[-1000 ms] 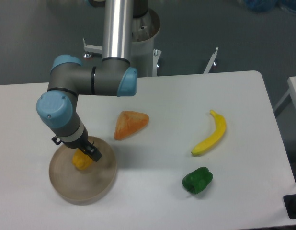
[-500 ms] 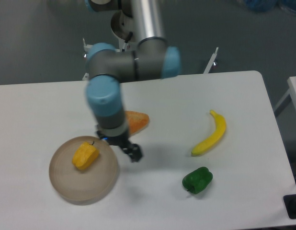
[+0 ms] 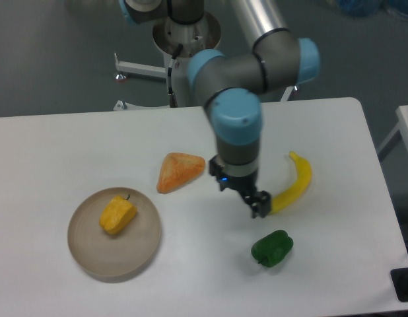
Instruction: Place the yellow pepper on the plate
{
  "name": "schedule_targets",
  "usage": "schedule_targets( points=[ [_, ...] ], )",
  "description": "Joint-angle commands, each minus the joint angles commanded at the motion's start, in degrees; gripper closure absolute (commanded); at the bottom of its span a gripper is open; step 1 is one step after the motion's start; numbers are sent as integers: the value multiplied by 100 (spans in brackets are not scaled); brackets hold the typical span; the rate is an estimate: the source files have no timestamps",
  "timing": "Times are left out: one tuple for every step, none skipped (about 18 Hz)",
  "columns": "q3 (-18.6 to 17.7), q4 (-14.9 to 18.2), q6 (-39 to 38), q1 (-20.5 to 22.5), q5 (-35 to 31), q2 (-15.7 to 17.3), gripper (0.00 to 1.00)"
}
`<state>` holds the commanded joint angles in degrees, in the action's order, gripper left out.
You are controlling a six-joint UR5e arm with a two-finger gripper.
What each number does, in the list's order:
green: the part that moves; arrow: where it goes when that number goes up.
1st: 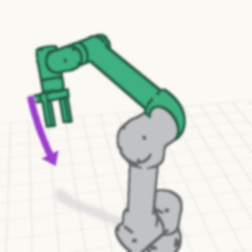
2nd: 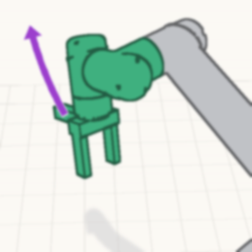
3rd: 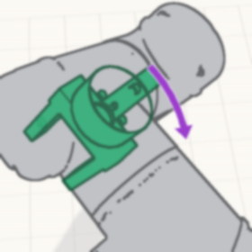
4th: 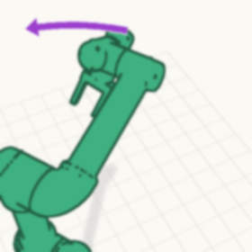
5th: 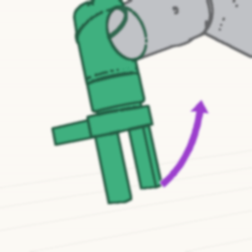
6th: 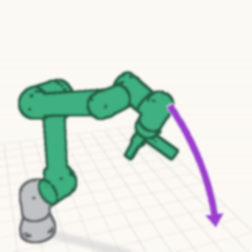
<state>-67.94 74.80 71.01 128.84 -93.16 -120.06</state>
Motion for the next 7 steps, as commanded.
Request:
schedule_targets(
  points=[
    [0, -61, 27, 35, 0, -26, 0],
    [0, -149, 18, 44, -9, -44, 0],
    [-35, -263, 18, 44, -9, -53, 0],
    [-79, -360, 18, 44, -9, -70, 0],
    [-96, -430, 10, 44, -9, -70, 0],
    [-97, -457, 9, 44, -9, -70, 0],
    [-97, -483, 9, 44, -9, -70, 0]
  ],
)
